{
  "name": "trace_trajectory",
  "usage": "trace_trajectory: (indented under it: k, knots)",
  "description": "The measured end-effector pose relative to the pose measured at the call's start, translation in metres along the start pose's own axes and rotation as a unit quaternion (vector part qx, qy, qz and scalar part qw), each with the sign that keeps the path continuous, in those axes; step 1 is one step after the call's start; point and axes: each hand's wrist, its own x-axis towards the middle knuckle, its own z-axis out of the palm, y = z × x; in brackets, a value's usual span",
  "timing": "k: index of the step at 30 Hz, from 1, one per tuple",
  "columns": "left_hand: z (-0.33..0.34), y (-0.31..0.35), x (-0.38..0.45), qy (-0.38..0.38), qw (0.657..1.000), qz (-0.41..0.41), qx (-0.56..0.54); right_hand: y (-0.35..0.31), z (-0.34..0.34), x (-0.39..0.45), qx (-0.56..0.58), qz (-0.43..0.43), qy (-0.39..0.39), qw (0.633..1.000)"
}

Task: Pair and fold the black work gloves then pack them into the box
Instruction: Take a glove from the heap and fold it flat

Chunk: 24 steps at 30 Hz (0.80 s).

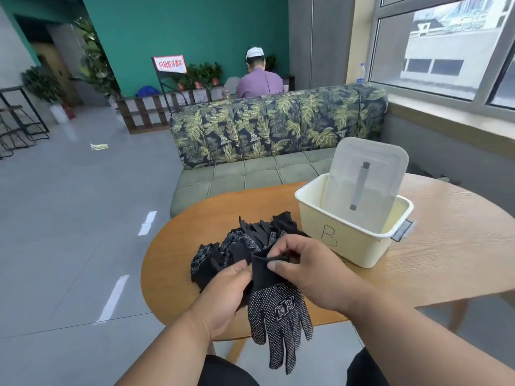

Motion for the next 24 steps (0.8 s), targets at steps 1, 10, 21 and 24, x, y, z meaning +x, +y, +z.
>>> trace_trajectory:
  k: [1,10,21,24]
  knots:
    - [0.002,0.001,-0.002,-0.017,1.000,-0.002,-0.011,0.003,0.004,0.000,-0.046,-0.026,0.030,0.998]
    - [-0.016,-0.002,-0.015,-0.043,0.996,-0.015,-0.080,0.003,0.022,0.007,0.004,0.056,0.022,0.998]
    - [-0.043,-0.035,-0.016,0.007,0.989,0.076,0.128,0.010,0.041,0.007,0.126,0.135,0.049,0.981]
    - [-0.041,-0.038,-0.016,0.035,0.990,0.079,0.108,0.011,0.041,0.006,0.113,0.135,0.059,0.983]
